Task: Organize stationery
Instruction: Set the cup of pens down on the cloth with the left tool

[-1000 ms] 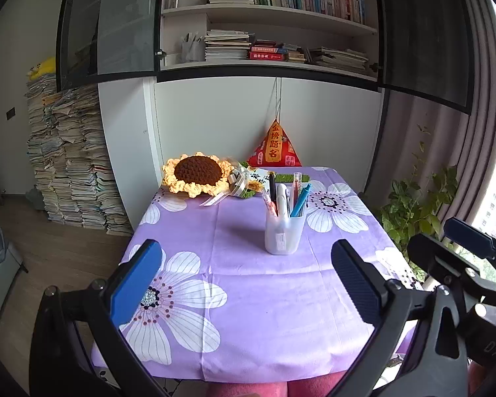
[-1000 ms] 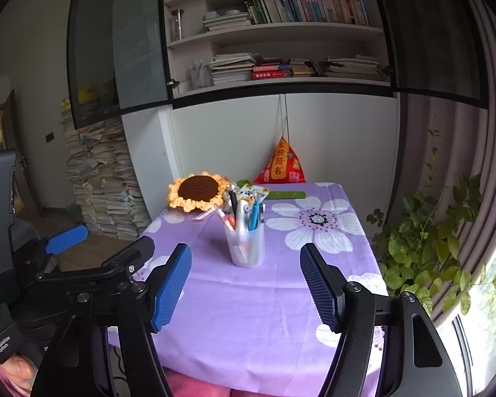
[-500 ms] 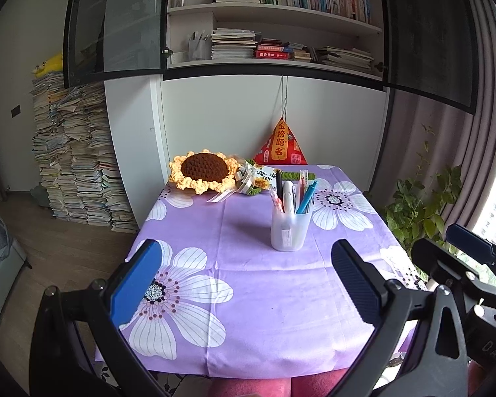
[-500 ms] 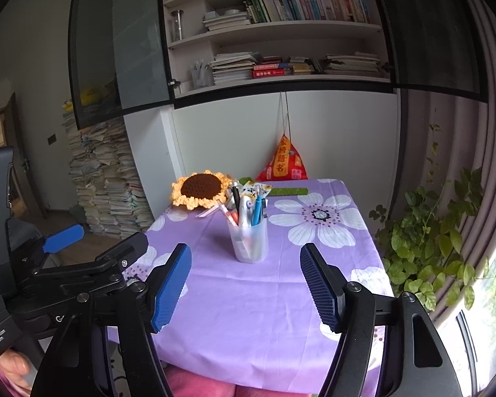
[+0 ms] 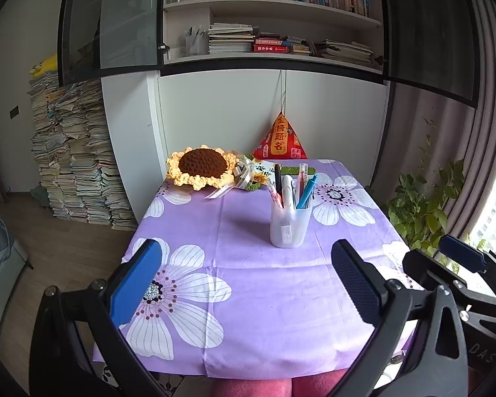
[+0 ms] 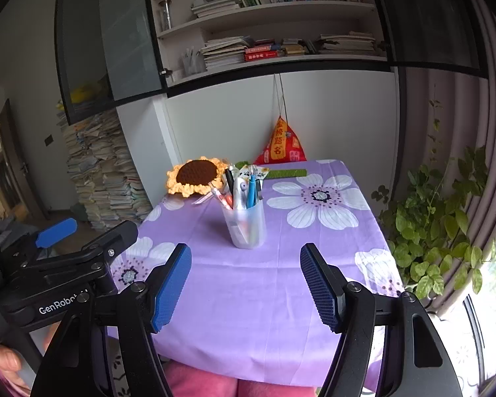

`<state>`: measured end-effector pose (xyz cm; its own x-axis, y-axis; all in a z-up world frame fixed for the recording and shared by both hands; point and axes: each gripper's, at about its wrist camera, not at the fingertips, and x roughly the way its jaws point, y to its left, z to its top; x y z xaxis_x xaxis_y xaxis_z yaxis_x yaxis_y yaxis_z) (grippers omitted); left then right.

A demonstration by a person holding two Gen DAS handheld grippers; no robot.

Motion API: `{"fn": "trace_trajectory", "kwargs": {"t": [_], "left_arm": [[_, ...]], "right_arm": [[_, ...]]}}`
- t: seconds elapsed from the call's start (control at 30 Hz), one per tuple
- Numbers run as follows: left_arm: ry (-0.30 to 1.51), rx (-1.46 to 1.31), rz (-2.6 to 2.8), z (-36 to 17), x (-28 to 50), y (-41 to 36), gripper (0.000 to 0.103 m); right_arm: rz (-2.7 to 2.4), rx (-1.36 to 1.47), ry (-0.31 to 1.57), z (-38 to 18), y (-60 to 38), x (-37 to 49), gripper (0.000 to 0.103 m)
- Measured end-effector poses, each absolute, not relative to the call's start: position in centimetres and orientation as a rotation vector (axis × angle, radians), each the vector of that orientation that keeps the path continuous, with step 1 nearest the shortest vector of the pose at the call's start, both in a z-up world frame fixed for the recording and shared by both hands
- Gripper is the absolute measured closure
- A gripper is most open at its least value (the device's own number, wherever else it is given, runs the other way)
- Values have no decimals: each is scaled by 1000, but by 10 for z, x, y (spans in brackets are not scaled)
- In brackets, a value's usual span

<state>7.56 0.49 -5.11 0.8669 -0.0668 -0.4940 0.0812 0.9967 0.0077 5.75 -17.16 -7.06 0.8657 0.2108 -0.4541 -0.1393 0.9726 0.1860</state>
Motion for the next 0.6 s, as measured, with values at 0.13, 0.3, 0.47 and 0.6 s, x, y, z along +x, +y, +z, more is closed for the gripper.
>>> {"fn": "trace_trajectory", "kwargs": {"t": [0.13, 0.3, 0.47, 0.6], "left_arm": [[511, 27, -76, -50, 75, 5, 1], [499, 20, -75, -45, 73, 5, 1], [494, 19, -78, -43, 71, 4, 1], [483, 21, -83, -42, 68, 3, 1]], "right_arm": [[182, 142, 483, -69, -171, 58, 33], [177, 122, 451, -62, -168, 55, 33], [165, 103, 418, -55, -166, 52, 33], [158, 96, 404, -51, -167, 50, 33]]}}
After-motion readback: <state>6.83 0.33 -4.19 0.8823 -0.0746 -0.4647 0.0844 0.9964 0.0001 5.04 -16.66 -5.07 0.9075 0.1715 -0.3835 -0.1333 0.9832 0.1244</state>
